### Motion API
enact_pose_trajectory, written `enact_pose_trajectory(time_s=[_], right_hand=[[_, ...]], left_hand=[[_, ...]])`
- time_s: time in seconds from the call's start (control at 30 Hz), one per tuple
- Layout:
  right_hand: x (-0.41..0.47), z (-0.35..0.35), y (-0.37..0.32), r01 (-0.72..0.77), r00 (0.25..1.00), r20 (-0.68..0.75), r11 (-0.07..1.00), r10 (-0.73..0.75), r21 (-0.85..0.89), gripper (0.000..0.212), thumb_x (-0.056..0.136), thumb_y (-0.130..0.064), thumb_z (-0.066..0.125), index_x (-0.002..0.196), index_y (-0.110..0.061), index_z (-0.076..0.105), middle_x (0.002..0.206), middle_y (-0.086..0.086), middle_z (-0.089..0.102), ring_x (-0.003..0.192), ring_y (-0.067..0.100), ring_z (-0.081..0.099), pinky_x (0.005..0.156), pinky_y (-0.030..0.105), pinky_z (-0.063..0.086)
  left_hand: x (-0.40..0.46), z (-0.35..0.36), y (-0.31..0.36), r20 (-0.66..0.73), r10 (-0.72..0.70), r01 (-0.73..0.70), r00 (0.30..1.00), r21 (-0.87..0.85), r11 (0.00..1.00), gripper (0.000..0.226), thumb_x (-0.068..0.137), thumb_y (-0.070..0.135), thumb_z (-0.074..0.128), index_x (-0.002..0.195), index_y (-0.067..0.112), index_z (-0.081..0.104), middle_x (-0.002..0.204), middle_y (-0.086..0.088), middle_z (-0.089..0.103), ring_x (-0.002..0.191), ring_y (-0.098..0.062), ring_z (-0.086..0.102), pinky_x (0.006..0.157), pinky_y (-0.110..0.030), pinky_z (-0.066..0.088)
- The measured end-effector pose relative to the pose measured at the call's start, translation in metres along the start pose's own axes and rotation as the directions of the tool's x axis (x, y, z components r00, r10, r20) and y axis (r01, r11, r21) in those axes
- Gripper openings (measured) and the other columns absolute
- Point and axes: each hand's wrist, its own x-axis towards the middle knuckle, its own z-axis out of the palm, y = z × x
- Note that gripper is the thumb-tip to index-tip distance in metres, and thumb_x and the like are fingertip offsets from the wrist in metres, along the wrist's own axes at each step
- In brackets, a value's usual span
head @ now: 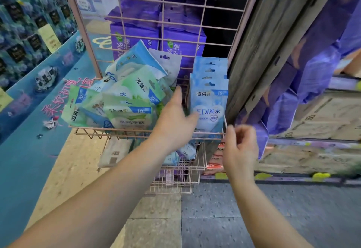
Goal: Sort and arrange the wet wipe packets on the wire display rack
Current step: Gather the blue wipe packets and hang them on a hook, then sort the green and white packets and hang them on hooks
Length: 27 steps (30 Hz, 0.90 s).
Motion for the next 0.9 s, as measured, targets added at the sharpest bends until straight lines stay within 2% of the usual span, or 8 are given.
enact_pose_trajectory(time_s=[0.1,0.17,0.23,0.33,0.53,0.63,0.73,0.9], right_hand=[[-0.043,0.003,0.028,-0.102,0.966,0.236,0.994,0.107,-0.034,0.024,0.087,-0.024,0.061,0.067,-0.022,0.048,0.059,-0.006,0.049,0.055,0.006,0.045,0.058,0.025,0.038],[-0.061,0.014,0.045,-0.112,0.874,0.455,0.982,0.17,-0.15,0.019,0.085,-0.017,0.066,0.072,-0.026,0.055,0.061,-0.007,0.055,0.057,0.001,0.05,0.056,0.018,0.037],[-0.064,0.028,0.053,-0.08,0.794,0.569,0.965,0.213,-0.25,0.016,0.082,-0.018,0.069,0.091,-0.029,0.06,0.072,-0.01,0.061,0.061,-0.001,0.055,0.061,0.018,0.041],[-0.05,0.053,0.052,-0.009,0.747,0.617,0.932,0.247,-0.362,0.045,0.081,-0.029,0.07,0.123,-0.023,0.053,0.106,-0.001,0.065,0.089,0.016,0.064,0.076,0.024,0.047],[-0.033,0.105,0.035,0.162,0.625,0.718,0.849,0.306,-0.502,0.055,0.089,-0.036,0.06,0.138,-0.017,0.042,0.131,0.008,0.054,0.112,0.028,0.057,0.078,0.023,0.042],[-0.034,0.112,0.032,0.259,0.663,0.719,0.838,0.206,-0.48,0.036,0.094,-0.031,0.054,0.129,-0.022,0.058,0.117,0.012,0.066,0.098,0.03,0.064,0.07,0.025,0.041],[-0.042,0.099,0.032,0.394,0.738,0.673,0.842,-0.05,-0.369,0.03,0.089,-0.015,0.059,0.117,-0.02,0.068,0.105,0.009,0.073,0.092,0.028,0.067,0.07,0.025,0.046],[-0.064,0.066,0.003,0.395,0.691,0.675,0.917,-0.26,-0.05,0.045,0.073,-0.001,0.062,0.106,-0.031,0.07,0.103,-0.024,0.063,0.1,-0.01,0.056,0.087,0.004,0.038]], left_hand=[[-0.06,-0.017,-0.022,-0.109,0.262,-0.258,0.959,0.057,0.965,0.032,0.088,0.014,0.058,0.119,0.023,0.061,0.114,0.011,0.065,0.107,0.001,0.059,0.094,-0.017,0.046],[-0.08,-0.03,-0.06,0.018,0.299,-0.292,0.954,0.277,0.915,0.017,0.086,0.021,0.057,0.099,0.026,0.068,0.093,0.015,0.067,0.09,0.003,0.061,0.081,-0.019,0.049],[-0.076,-0.043,-0.104,0.092,0.061,-0.092,0.994,0.398,0.913,0.018,0.085,0.017,0.06,0.101,0.022,0.069,0.094,0.013,0.065,0.086,-0.001,0.059,0.083,-0.025,0.05],[-0.055,-0.064,-0.145,-0.105,-0.211,0.235,0.972,0.484,0.843,0.036,0.083,0.013,0.065,0.118,0.012,0.062,0.111,-0.001,0.06,0.094,-0.014,0.059,0.083,-0.021,0.044],[-0.035,-0.067,-0.161,-0.082,-0.341,0.334,0.936,0.509,0.793,0.051,0.083,0.014,0.064,0.131,0.015,0.049,0.123,-0.009,0.063,0.109,-0.029,0.06,0.074,-0.019,0.038],[-0.041,-0.068,-0.171,-0.069,-0.364,0.359,0.929,0.41,0.838,0.045,0.084,0.018,0.064,0.128,0.014,0.054,0.122,-0.009,0.064,0.107,-0.028,0.061,0.082,-0.021,0.042],[-0.054,-0.079,-0.177,-0.085,-0.38,0.39,0.921,0.214,0.896,0.044,0.083,0.017,0.069,0.125,0.016,0.055,0.116,-0.007,0.066,0.098,-0.017,0.062,0.081,-0.02,0.045],[-0.061,-0.096,-0.145,0.029,-0.146,0.141,0.989,0.138,0.98,0.063,0.066,0.015,0.083,0.108,0.046,0.047,0.11,0.016,0.057,0.103,-0.002,0.056,0.088,-0.014,0.045]])
